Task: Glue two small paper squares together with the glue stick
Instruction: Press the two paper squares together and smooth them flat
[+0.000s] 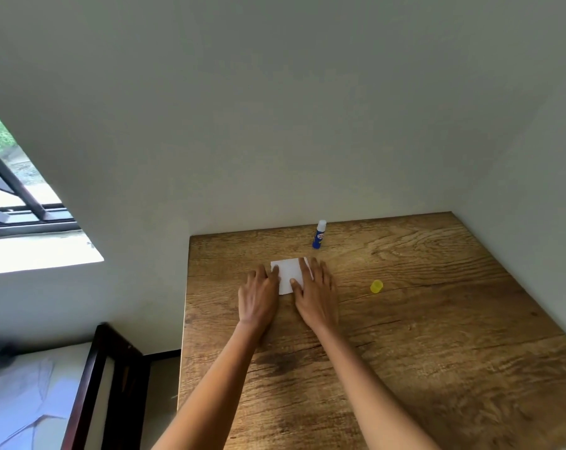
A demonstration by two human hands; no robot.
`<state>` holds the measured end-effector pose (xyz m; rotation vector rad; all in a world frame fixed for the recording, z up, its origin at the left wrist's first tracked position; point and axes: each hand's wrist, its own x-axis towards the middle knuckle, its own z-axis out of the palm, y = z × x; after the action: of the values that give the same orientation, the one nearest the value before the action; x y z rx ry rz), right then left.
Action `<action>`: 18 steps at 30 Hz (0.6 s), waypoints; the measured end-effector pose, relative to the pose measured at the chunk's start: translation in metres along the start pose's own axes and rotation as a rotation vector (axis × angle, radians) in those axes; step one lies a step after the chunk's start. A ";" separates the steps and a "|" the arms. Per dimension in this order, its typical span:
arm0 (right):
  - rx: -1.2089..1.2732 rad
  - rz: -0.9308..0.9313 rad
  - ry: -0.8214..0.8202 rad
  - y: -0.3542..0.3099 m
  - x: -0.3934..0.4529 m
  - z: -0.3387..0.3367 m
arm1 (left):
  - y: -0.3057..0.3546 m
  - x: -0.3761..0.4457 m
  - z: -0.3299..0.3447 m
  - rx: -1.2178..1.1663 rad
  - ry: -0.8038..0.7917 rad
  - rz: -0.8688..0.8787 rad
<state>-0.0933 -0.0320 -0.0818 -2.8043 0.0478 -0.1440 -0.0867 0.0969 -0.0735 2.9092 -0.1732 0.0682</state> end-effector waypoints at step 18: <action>0.130 0.031 0.149 -0.002 -0.014 -0.003 | 0.003 -0.006 0.001 0.028 -0.007 -0.011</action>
<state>-0.1079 -0.0298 -0.0797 -2.6567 0.1128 -0.3366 -0.0934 0.0946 -0.0747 2.9387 -0.1591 0.0592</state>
